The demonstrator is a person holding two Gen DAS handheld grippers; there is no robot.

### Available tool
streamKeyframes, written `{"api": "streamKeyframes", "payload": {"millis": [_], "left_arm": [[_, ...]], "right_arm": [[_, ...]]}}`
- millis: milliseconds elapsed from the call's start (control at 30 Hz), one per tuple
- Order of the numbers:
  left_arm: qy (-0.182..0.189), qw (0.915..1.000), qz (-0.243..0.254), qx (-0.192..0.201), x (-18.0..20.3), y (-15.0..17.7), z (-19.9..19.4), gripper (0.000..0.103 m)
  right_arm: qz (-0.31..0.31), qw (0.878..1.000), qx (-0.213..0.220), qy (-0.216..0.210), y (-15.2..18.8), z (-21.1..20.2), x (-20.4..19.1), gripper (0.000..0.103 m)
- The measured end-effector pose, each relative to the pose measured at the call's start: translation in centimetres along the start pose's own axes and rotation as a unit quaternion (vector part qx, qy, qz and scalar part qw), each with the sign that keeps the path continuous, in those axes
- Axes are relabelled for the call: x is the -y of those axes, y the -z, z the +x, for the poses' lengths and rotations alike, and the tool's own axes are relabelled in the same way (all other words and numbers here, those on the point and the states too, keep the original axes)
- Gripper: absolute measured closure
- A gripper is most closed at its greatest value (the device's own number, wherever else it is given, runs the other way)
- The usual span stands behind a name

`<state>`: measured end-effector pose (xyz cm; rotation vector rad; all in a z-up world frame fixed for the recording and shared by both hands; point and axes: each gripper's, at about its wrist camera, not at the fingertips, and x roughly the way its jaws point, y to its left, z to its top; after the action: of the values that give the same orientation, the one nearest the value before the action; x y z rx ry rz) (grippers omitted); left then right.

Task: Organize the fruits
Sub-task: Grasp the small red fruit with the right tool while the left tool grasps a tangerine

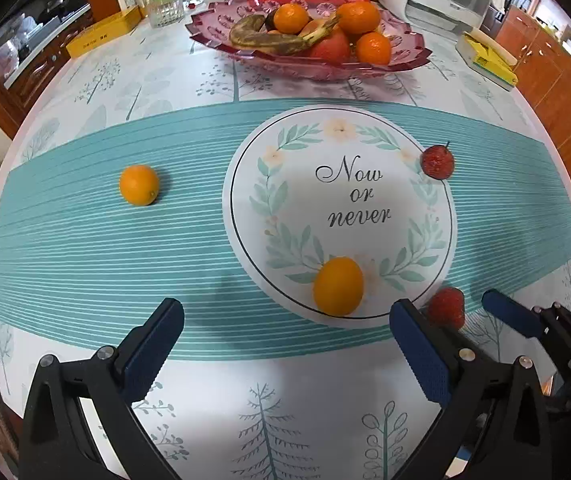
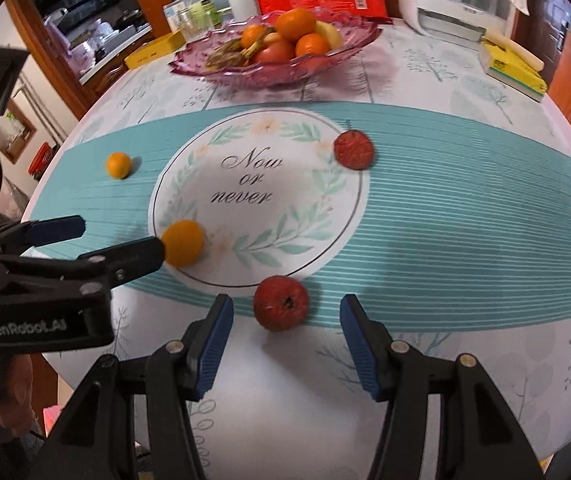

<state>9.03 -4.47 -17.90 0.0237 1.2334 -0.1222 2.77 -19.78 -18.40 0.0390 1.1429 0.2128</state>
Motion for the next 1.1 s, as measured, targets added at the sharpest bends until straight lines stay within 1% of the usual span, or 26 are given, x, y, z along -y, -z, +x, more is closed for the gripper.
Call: {"api": "streamKeyframes", "payload": {"millis": [133,167,233,267,400,467,500,533,567,633,733,800,833,867,900,1100], "left_arm": [[0.003,0.9999,0.0,-0.01,0.1,0.0,0.9,0.001],[0.004,0.9999,0.002,-0.012,0.2,0.0,1.2,0.001],[0.008,0.9998,0.003,-0.017,0.4,0.0,1.7,0.001],[0.01,0.9998,0.005,-0.018,0.5,0.0,1.8,0.001],[0.013,0.9996,0.014,-0.021,1.1,-0.1,2.4,0.009],[0.017,0.9995,0.015,-0.022,1.4,-0.2,2.6,0.011],[0.02,0.9995,0.015,-0.021,1.5,-0.3,2.7,0.014],[0.021,0.9995,0.015,-0.02,1.6,-0.3,2.7,0.021],[0.022,0.9994,0.016,-0.019,1.8,-0.5,2.7,0.025],[0.023,0.9993,0.02,-0.021,2.2,-0.5,3.0,0.04],[0.023,0.999,0.027,-0.028,2.6,-0.5,3.4,0.053],[0.018,0.999,0.033,-0.026,2.9,-0.5,3.5,0.059],[0.019,0.9989,0.035,-0.025,3.1,-0.5,3.5,0.065],[0.019,0.9988,0.039,-0.024,3.3,-0.5,3.4,0.067],[0.02,0.9987,0.04,-0.024,3.4,-0.5,3.4,0.073],[0.018,0.9988,0.04,-0.021,3.4,-0.6,3.0,0.074]], "right_arm": [[-0.016,1.0,-0.004,0.002,0.1,0.9,-0.6,0.048],[-0.019,1.0,-0.003,0.003,0.2,1.0,-0.7,0.05],[-0.026,1.0,-0.008,0.007,0.2,1.4,-0.9,0.058],[-0.027,1.0,-0.009,0.008,0.2,1.5,-0.9,0.059],[-0.023,1.0,-0.013,0.01,0.2,1.9,-0.5,0.069],[-0.018,1.0,-0.014,0.004,0.1,2.0,-0.2,0.07],[-0.017,1.0,-0.015,0.003,0.1,2.0,-0.2,0.07],[-0.018,1.0,-0.014,0.003,0.1,2.0,-0.2,0.07],[-0.019,1.0,-0.015,0.003,0.1,2.0,-0.2,0.07],[-0.021,1.0,-0.014,0.004,0.1,2.0,-0.1,0.07],[-0.021,1.0,-0.015,0.002,0.1,1.9,-0.1,0.07],[-0.02,1.0,-0.015,0.0,0.1,1.9,0.0,0.07],[-0.021,1.0,-0.015,0.0,0.1,1.9,0.0,0.07],[-0.021,1.0,-0.015,-0.001,0.1,1.9,0.0,0.07],[-0.02,1.0,-0.015,0.0,0.1,1.9,0.0,0.07],[-0.024,1.0,-0.018,0.0,0.1,1.8,-0.2,0.071]]}}
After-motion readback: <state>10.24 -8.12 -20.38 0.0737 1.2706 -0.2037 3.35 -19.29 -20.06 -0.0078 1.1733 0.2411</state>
